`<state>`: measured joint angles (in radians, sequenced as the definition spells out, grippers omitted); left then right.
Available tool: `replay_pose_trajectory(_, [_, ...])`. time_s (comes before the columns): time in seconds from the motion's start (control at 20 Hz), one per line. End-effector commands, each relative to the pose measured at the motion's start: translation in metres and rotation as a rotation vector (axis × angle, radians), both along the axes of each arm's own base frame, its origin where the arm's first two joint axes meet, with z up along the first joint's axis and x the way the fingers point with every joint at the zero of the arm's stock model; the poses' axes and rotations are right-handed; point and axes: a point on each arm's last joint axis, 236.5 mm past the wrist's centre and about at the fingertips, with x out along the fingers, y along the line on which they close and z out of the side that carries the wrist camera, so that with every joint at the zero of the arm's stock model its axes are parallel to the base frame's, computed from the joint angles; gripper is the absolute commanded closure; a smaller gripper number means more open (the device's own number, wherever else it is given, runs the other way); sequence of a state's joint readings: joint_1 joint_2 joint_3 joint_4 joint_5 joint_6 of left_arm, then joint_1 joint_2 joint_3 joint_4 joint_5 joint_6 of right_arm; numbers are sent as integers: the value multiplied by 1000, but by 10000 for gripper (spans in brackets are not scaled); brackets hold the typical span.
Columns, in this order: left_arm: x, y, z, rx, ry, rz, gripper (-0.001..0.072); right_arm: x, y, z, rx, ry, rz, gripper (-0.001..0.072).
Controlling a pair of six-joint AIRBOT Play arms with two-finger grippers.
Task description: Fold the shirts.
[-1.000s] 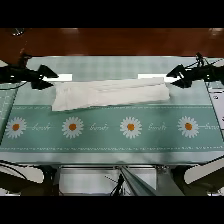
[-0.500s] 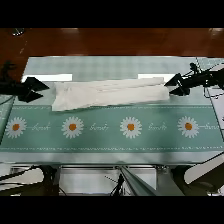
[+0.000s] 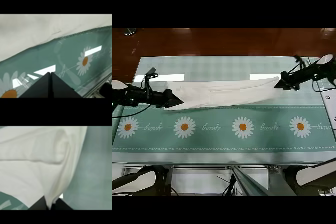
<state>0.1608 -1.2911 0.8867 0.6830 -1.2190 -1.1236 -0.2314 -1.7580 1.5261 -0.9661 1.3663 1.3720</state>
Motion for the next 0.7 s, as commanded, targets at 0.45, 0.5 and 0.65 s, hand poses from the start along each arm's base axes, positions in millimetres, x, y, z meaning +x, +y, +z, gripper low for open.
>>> replay_pose_trajectory(0.45, [42,-237,13,61,-198,-246,678,-156,19,145,-160,-259,17,686])
replay_pose_trajectory(0.5, [33,-259,3,65,-147,-275,678,-167,21,145,-159,-264,4,686])
replay_pose_trajectory(0.65, [-14,-323,-31,70,-57,-438,677,-188,26,154,-161,-293,-20,686])
